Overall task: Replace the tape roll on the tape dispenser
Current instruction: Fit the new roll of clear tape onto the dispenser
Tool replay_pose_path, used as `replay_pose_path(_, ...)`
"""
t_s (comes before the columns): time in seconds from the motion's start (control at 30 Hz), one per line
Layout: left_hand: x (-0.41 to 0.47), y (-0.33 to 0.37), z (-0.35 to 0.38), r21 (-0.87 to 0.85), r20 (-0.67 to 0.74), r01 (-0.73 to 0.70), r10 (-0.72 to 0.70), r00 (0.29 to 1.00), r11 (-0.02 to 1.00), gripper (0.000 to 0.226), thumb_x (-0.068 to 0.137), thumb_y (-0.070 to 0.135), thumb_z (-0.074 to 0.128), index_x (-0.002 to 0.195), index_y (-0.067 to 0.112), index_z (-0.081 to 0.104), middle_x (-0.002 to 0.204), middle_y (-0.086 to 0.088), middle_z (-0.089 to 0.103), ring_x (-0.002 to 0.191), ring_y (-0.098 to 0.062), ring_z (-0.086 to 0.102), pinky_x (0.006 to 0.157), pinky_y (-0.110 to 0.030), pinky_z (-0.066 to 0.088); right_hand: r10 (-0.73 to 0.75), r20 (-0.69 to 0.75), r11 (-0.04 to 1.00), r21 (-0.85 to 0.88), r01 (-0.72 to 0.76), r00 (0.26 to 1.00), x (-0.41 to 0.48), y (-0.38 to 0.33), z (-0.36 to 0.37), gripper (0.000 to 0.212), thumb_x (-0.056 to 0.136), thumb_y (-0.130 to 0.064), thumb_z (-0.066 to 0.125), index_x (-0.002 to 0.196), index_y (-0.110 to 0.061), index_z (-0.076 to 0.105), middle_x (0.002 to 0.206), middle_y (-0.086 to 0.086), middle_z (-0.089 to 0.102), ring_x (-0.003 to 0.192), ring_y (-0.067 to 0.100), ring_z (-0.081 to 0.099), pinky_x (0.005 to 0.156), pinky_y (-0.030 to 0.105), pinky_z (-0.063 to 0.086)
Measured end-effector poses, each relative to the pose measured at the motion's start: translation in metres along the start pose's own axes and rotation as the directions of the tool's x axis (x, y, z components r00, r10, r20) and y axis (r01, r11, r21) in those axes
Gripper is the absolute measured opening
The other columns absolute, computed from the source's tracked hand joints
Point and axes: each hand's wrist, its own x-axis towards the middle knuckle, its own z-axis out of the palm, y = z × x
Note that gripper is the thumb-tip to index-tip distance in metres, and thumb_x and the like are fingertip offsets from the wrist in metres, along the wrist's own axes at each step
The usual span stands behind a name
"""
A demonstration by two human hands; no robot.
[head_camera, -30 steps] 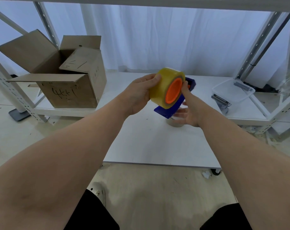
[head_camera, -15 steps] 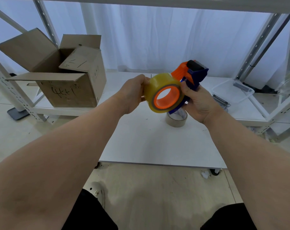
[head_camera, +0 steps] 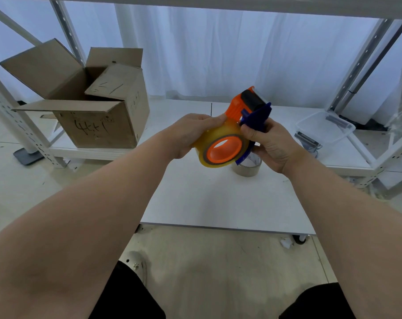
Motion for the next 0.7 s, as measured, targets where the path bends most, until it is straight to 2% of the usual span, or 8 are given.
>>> replay_pose_path(0.1,-0.003,0.001,-0.004,-0.238,0.033,-0.061,0.071,0.997,0.969,0.021,0.092,0.034,0.055,0.103,0.018,0.063,0.102,-0.005,0.069,0.090,-0.022,0.067,0.081,-0.034,0.057,0.009,-0.013,0.993,0.117,-0.008,1.000,0.000,-0.002,-0.003,0.063,0.054,-0.028,0.079,0.111,-0.014,0.058,0.112,0.006,0.065,0.098,0.021,0.066,0.078,0.038,0.058)
replay_pose_path(0.23,-0.004,0.002,-0.005,-0.381,0.115,-0.060,0.112,0.987,0.922,0.022,0.096,0.028,0.048,0.109,0.016,0.061,0.102,-0.003,0.069,0.089,-0.019,0.069,0.082,-0.032,0.058,0.014,-0.013,0.974,0.226,-0.011,1.000,0.001,-0.003,-0.011,0.065,0.058,-0.030,0.077,0.117,-0.014,0.056,0.112,0.009,0.065,0.104,0.024,0.064,0.079,0.040,0.058)
replay_pose_path(0.37,0.001,-0.003,-0.006,-0.264,0.141,-0.030,0.070,0.988,0.964,0.021,0.094,0.019,0.052,0.112,0.010,0.059,0.108,-0.007,0.065,0.097,-0.021,0.064,0.088,-0.031,0.054,0.020,-0.046,0.994,0.106,-0.015,0.999,0.000,0.000,-0.016,0.069,0.054,-0.030,0.081,0.116,-0.011,0.057,0.114,0.011,0.063,0.100,0.025,0.065,0.079,0.042,0.058)
replay_pose_path(0.5,0.007,-0.007,-0.003,-0.128,0.065,0.041,-0.033,0.997,0.991,0.016,0.091,0.018,0.056,0.104,0.009,0.056,0.100,-0.009,0.061,0.093,-0.023,0.060,0.089,-0.033,0.052,-0.013,-0.082,0.990,-0.140,0.001,0.997,-0.001,0.003,-0.016,0.049,0.077,-0.016,0.071,0.122,-0.008,0.053,0.109,0.004,0.064,0.099,0.024,0.064,0.084,0.041,0.057)
replay_pose_path(0.63,0.008,-0.008,0.003,-0.043,0.031,0.106,-0.105,0.994,0.993,0.033,0.090,0.025,0.057,0.117,0.010,0.050,0.115,-0.013,0.058,0.107,-0.029,0.059,0.099,-0.041,0.048,-0.040,-0.063,0.972,-0.234,0.024,0.997,0.001,0.002,-0.013,0.045,0.078,-0.012,0.072,0.120,-0.014,0.056,0.114,0.005,0.065,0.102,0.026,0.065,0.085,0.041,0.057)
replay_pose_path(0.7,0.007,-0.005,0.005,-0.024,0.030,0.125,-0.124,0.992,0.992,0.040,0.090,0.028,0.058,0.123,0.011,0.046,0.121,-0.012,0.057,0.112,-0.030,0.058,0.099,-0.041,0.048,-0.059,-0.047,0.960,-0.276,0.044,0.997,0.000,0.001,-0.010,0.043,0.078,-0.011,0.072,0.117,-0.017,0.055,0.110,0.002,0.065,0.100,0.024,0.064,0.084,0.037,0.057)
